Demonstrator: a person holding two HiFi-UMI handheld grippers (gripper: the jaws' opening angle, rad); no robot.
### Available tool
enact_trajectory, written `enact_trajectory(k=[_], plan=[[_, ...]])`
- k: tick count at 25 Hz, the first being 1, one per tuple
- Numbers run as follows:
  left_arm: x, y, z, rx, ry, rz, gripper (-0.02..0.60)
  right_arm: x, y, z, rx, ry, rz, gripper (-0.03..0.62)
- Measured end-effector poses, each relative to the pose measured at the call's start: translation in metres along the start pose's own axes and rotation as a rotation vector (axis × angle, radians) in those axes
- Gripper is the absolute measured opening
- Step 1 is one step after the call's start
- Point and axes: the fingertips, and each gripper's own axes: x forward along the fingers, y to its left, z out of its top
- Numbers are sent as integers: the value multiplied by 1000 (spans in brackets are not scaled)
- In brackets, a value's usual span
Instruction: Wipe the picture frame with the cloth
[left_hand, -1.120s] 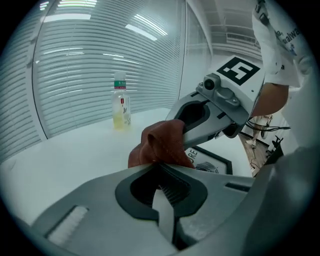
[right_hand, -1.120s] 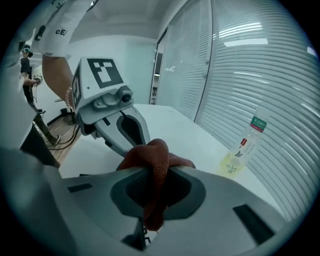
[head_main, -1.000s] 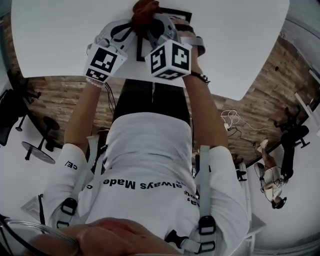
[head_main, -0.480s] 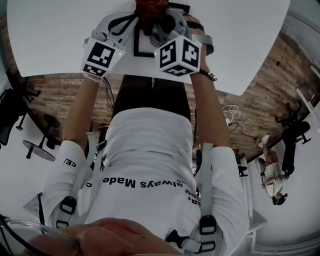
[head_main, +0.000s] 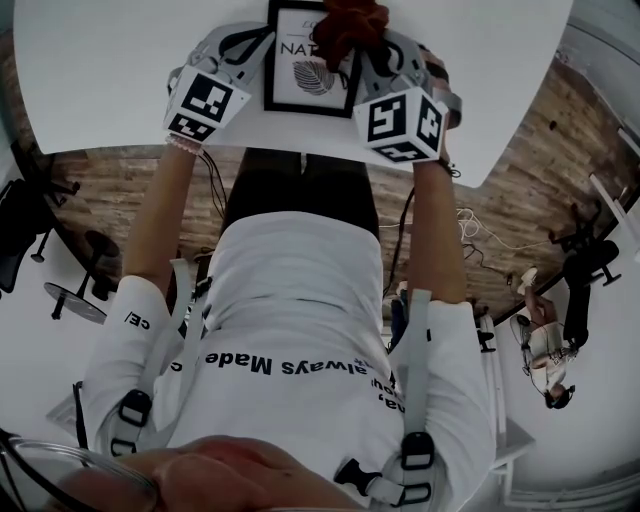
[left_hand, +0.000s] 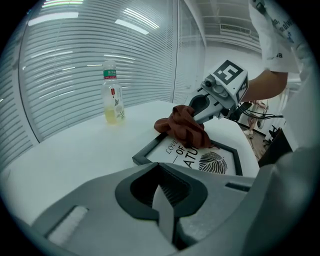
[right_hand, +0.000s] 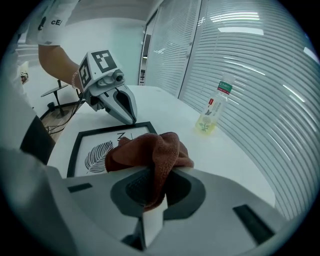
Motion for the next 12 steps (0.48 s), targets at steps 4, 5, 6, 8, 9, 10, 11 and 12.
enact_trajectory(k=[4, 5, 6, 8, 9, 10, 11, 12], plan=[[-2, -1, 4, -14, -12, -38, 3, -5, -6, -9, 22, -4, -17, 15], [-3, 0, 4, -26, -14, -49, 3, -7, -5, -6, 20, -7, -19, 15], [-4, 0, 4, -40, -15, -61, 3, -10, -4, 0, 16, -18, -19, 15], [-3, 0, 4, -63, -9, -87, 3, -23, 2, 24, 20, -78, -11, 15], [-3, -1, 5, -67, -4, -98, 3, -31, 7, 39, 26, -119, 0, 15], [-2, -1, 5, -68, 0, -107, 3, -39, 15, 55, 28, -158, 15, 15], [-2, -2, 4, -69, 3, -114, 3, -45, 26, 70, 27, -193, 36, 15], [-2, -2, 4, -71, 3, -120, 3, -49, 38, 84, 27, -222, 65, 15]])
